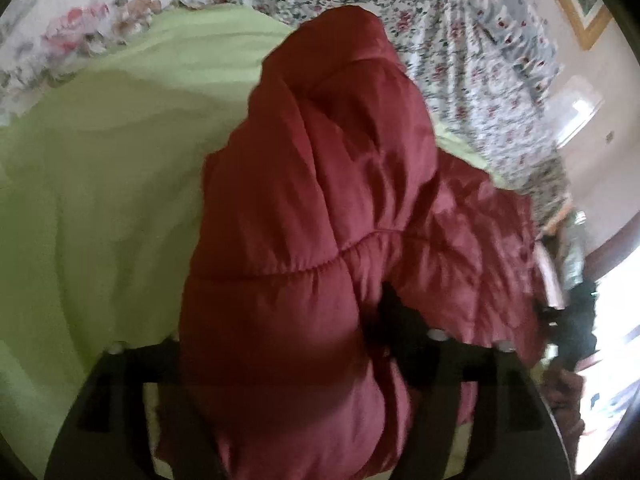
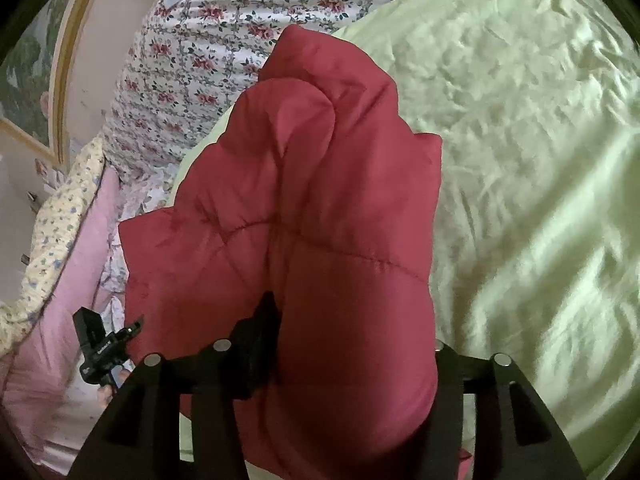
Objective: Fold large clothes
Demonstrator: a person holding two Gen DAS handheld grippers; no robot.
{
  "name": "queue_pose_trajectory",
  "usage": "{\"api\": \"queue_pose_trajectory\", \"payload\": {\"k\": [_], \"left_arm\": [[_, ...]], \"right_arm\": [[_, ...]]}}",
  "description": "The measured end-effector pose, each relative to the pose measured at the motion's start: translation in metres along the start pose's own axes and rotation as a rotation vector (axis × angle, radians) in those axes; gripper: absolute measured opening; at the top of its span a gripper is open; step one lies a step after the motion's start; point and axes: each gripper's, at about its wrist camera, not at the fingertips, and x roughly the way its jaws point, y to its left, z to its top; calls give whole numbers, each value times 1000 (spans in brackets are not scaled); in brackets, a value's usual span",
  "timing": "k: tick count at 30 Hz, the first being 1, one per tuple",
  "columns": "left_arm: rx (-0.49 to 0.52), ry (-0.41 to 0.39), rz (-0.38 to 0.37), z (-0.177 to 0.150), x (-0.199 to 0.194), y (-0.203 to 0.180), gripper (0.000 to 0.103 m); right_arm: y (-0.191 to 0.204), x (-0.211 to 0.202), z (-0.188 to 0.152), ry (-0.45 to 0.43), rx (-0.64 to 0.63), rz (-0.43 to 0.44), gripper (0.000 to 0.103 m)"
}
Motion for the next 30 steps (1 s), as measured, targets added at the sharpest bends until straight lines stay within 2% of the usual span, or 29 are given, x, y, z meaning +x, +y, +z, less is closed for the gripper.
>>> {"api": "queue_pose_trajectory", "payload": {"k": [3,6,10,14,21,26,28,29,30], "left_arm": [[37,-17,70,1,-3,-7,87],[51,-27,103,3,-5,-12,88],[51,-53,135,5,-10,-11,88],[57,-82,169,12,-13,-15,88],[57,-97,169,33,-7,-27,88],[107,-77,175,38,8,-39,88],[156,-79,201,36,15,-46,79],[174,-75,212,35,17,-49,65],[186,-72,219,34,18,-51,54]], "right_arm": [[5,-2,1,-7,-23,-49,66],[9,-6,4,-31,-50,-115,78],[20,-16,11,-97,-109,-223,88],[31,-23,23,-154,-152,-260,96],[39,-4,48,-143,-171,-249,98],[51,10,56,-149,-209,-264,99],[57,16,55,-148,-238,-288,92],[58,20,55,-141,-251,-306,77],[59,23,52,-138,-264,-338,55]]}}
